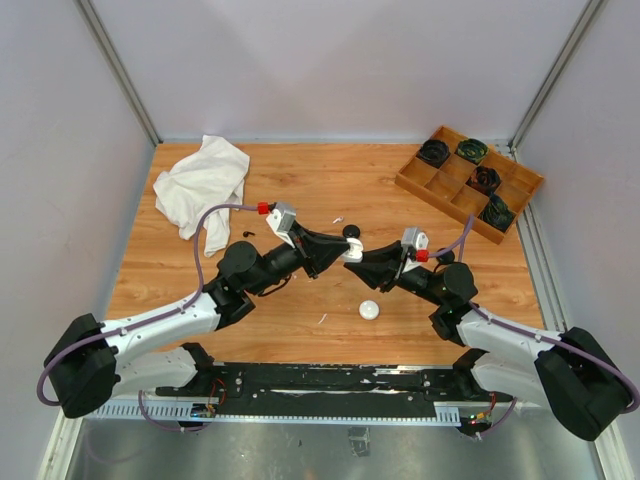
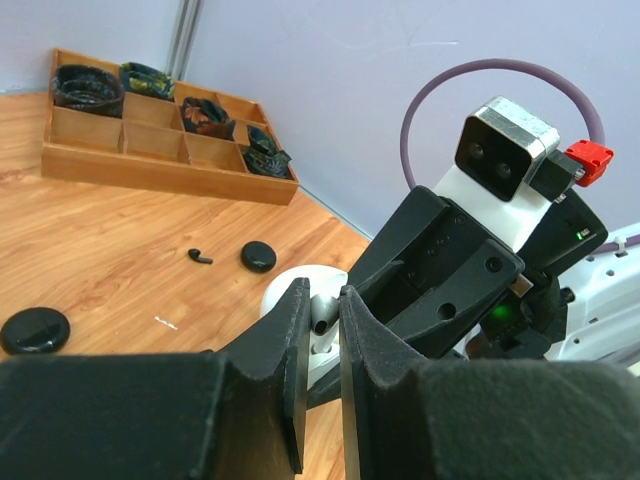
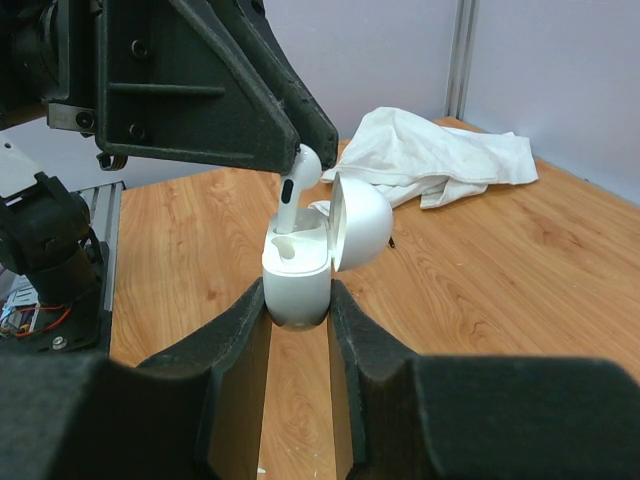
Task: Insert the wireless bluetooth earbuds into the charging case
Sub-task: Place the earbud in the charging case.
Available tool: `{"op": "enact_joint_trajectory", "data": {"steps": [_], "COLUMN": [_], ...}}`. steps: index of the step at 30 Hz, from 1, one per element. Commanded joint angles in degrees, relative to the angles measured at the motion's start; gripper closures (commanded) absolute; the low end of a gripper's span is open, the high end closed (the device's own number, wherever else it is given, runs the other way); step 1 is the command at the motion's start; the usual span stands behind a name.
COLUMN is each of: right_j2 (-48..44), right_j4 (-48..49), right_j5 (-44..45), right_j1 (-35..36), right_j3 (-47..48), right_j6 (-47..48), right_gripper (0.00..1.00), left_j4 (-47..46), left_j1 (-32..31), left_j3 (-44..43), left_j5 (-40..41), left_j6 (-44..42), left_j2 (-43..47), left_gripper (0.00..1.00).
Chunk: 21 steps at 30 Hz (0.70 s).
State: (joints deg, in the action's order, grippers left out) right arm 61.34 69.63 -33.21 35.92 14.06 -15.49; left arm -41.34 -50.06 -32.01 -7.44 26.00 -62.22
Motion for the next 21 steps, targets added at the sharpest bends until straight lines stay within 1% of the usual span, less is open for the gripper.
{"op": "enact_joint_trajectory", "data": {"steps": [1, 8, 15, 21], "right_j2": [-1.01, -1.16, -0.99, -0.96], "right_j4": [4.46, 4.73, 4.73, 4.72], "right_j5": [0.49, 0.68, 0.66, 1.16], "right_j1": [-2.20, -2.19, -2.18, -2.19], "right_j3": [-0.41, -0.52, -0.62, -1.01], "right_j6": [-0.58, -0.63, -0.58, -0.25], "right_gripper": [0.97, 0.97, 0.97, 0.97], "left_j4": [-1.29, -1.24, -0.97, 1.12], "left_j1": [-0.74, -0.74, -0.74, -0.74], "left_j3": [1.06, 1.56, 1.83, 0.71], "left_j5": [1.11, 0.34, 0.85, 1.82], "left_j6": [-0.23, 0.19, 0.47, 0.01], "left_j2": [-0.12, -0.09, 0.57, 2.42], "left_gripper": [0.84, 0.77, 0.66, 0.54]}}
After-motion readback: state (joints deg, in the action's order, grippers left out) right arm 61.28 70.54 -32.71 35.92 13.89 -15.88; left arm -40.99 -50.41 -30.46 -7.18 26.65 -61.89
